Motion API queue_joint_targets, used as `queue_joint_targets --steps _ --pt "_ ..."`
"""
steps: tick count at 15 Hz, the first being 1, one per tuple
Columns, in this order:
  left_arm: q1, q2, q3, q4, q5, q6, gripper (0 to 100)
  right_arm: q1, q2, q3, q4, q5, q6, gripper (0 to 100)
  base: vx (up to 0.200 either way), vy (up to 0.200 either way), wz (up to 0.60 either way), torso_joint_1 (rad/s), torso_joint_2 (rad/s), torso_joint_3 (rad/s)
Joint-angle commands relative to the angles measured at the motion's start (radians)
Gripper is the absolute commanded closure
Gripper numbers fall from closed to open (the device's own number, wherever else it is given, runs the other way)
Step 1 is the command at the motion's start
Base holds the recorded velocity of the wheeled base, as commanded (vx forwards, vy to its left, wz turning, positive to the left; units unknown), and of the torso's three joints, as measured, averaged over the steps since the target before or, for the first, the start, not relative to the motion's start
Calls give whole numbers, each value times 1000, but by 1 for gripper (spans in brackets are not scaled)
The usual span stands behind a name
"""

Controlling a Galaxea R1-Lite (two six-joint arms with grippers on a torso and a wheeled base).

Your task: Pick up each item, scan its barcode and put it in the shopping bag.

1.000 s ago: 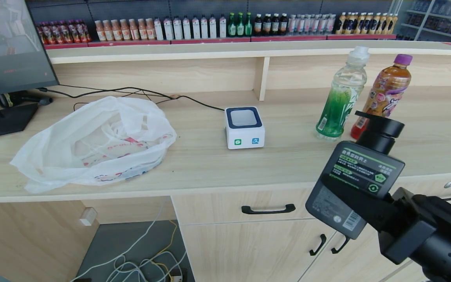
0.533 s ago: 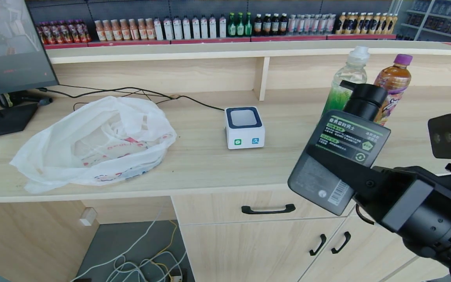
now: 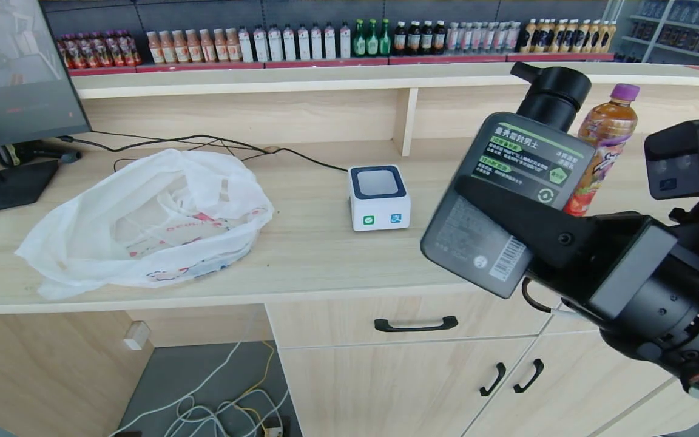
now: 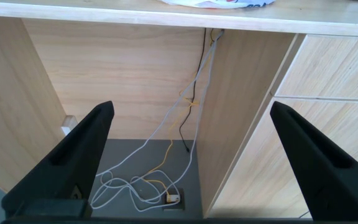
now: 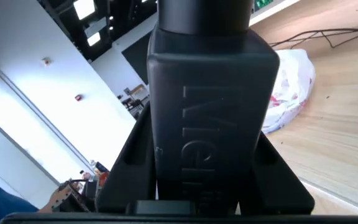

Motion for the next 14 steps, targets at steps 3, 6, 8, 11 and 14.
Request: queue_joint_targets --steps 3,6,8,11,14 --pt "-1 0 0 0 0 0 0 55 18 -52 -34 74 2 100 0 0 0 0 0 0" --pt "-1 0 0 0 0 0 0 55 16 -78 -37 138 1 100 0 0 0 0 0 0" --pt "-1 0 0 0 0 0 0 55 16 -84 -40 154 2 100 0 0 0 0 0 0" --pt "-1 0 0 0 0 0 0 55 18 -109 -41 164 4 100 0 0 0 0 0 0" --pt "-1 0 0 0 0 0 0 53 9 -110 -41 204 2 100 0 0 0 0 0 0"
